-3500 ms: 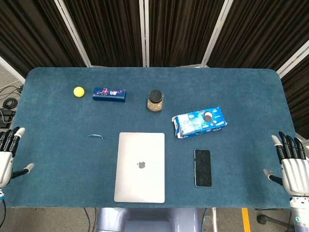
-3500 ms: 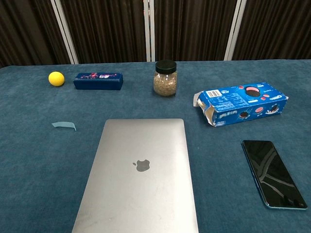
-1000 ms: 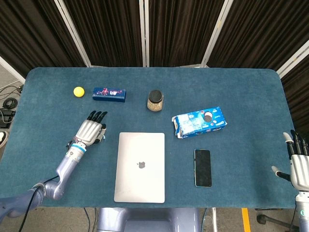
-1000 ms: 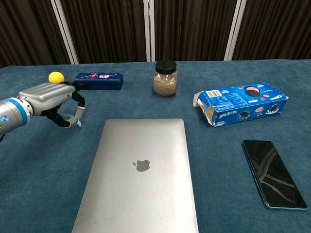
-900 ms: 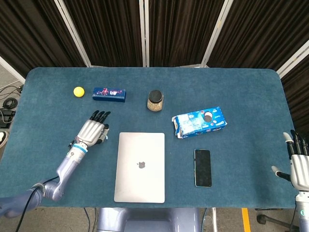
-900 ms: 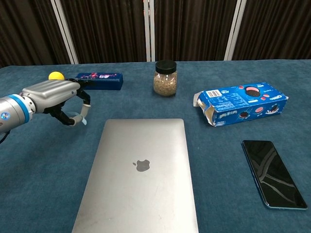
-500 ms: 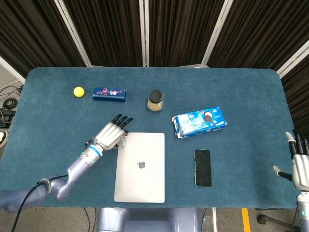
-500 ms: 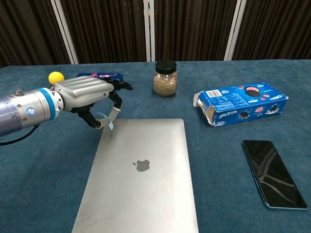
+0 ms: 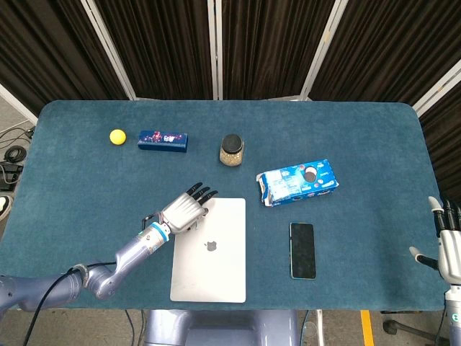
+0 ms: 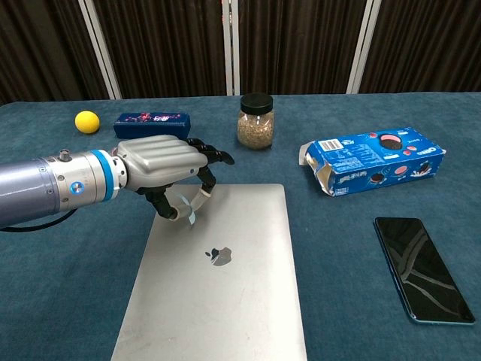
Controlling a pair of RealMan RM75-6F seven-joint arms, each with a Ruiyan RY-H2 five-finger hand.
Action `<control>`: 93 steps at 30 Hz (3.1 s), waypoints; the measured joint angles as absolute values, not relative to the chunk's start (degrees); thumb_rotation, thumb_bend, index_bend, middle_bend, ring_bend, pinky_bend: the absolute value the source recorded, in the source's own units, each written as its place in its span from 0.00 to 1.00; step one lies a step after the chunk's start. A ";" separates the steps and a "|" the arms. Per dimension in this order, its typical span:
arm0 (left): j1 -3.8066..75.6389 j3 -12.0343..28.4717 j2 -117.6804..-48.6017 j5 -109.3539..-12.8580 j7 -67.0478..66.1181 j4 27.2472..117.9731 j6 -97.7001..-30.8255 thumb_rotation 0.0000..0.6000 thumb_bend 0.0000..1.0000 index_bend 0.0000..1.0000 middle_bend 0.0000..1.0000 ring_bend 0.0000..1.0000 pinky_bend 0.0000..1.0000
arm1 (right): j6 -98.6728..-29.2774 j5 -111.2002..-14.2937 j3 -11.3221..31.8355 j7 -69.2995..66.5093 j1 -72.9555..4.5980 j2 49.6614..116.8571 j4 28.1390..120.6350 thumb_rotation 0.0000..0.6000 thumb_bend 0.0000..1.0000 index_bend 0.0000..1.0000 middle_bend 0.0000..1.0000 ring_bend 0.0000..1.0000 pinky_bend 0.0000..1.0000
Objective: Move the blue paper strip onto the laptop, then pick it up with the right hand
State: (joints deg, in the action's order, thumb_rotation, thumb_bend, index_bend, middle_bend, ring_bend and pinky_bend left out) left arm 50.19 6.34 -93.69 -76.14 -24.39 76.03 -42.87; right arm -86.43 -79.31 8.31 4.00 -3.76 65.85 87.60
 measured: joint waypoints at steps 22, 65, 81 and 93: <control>49.05 8.41 -94.81 -73.17 -22.06 78.36 -50.57 1.00 0.03 0.00 0.00 0.00 0.00 | -86.76 -79.60 8.26 3.88 -3.60 65.59 87.71 1.00 0.00 0.00 0.00 0.00 0.00; 20.49 4.21 -65.76 -72.89 -16.27 101.53 -80.45 1.00 0.00 0.00 0.00 0.00 0.00 | -64.40 -94.95 4.96 9.85 -21.72 63.74 95.50 1.00 0.68 0.12 0.00 0.00 0.00; 20.67 6.96 -64.70 -69.55 -13.60 100.01 -76.63 1.00 0.00 0.00 0.00 0.00 0.00 | -35.16 -91.76 12.44 19.72 -51.16 78.00 93.61 1.00 0.86 0.21 0.00 0.00 0.00; 20.90 8.26 -65.01 -68.16 -13.15 99.01 -75.29 1.00 0.00 0.00 0.00 0.00 0.00 | -28.95 -87.23 13.55 22.52 -61.29 91.96 81.97 1.00 0.89 0.28 0.00 0.00 0.00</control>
